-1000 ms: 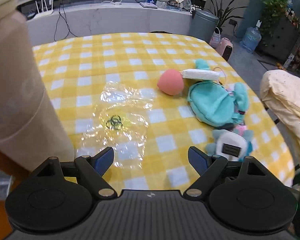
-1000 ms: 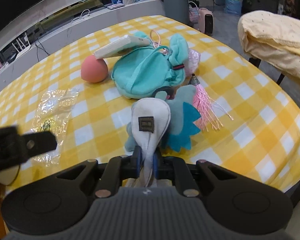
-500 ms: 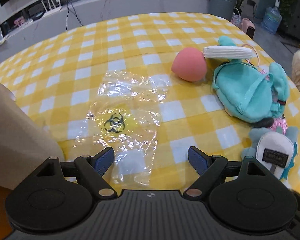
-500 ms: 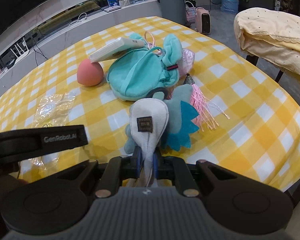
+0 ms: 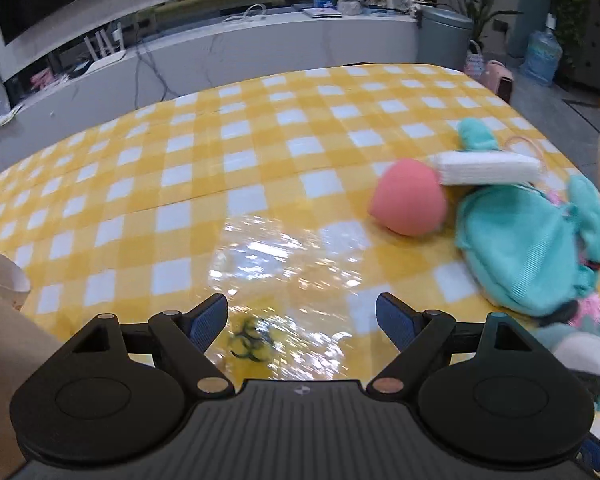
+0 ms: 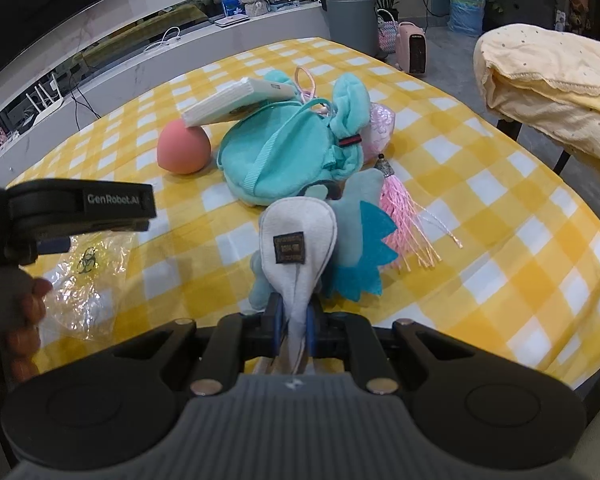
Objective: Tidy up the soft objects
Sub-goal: 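Reach the left tool to the clear plastic bag and close on it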
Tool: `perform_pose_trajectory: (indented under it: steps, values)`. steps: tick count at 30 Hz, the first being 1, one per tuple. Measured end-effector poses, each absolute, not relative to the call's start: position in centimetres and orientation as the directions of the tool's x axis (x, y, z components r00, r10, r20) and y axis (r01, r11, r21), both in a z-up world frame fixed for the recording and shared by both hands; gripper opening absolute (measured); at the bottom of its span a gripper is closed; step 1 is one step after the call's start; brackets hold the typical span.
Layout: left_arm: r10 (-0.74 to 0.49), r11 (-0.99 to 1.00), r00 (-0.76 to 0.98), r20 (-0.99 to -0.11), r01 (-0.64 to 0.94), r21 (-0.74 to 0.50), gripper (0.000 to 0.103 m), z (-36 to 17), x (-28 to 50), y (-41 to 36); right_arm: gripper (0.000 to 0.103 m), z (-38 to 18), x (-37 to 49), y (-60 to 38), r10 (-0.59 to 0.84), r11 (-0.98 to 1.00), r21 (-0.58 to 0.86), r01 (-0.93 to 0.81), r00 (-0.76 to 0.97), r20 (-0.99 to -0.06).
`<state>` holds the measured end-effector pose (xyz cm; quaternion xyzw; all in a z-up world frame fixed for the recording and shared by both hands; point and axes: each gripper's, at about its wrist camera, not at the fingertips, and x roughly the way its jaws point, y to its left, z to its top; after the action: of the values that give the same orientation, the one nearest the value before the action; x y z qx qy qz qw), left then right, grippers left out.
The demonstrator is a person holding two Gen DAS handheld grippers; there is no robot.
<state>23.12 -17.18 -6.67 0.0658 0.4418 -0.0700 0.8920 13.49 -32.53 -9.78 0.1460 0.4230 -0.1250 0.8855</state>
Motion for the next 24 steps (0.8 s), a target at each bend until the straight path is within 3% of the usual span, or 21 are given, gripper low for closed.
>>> perform_pose_trajectory:
  steps: [6,11,17,20,24]
  values:
    - [-0.092,0.992,0.557,-0.825,0.121,-0.028,0.099,-8.1,24.8,-15.2,0.01,-9.8,13.5,-32.7,-0.093,0.925,0.159,0.345,0.612,-0.785]
    - [-0.076,0.989,0.638,-0.766,0.149,0.026,0.099,-8.8,23.1,-15.7,0.01,-9.8,13.4,-32.7,-0.093,0.925,0.16,0.345,0.613,-0.785]
    - [-0.091,0.988,0.615,-0.783,0.153,0.005,0.099,-8.6,23.1,-15.8,0.01,-9.8,13.5,-32.6,-0.096,0.927,0.154,0.343,0.612,-0.785]
    - [-0.103,0.984,0.61,-0.786,0.177,0.008,0.087,-8.7,22.6,-15.9,0.01,-9.8,13.5,-32.6,-0.096,0.928,0.152,0.341,0.613,-0.785]
    - [-0.13,0.979,0.612,-0.78,0.206,-0.002,0.049,-8.3,21.8,-16.3,0.01,-9.8,13.4,-32.7,-0.091,0.927,0.159,0.34,0.614,-0.784]
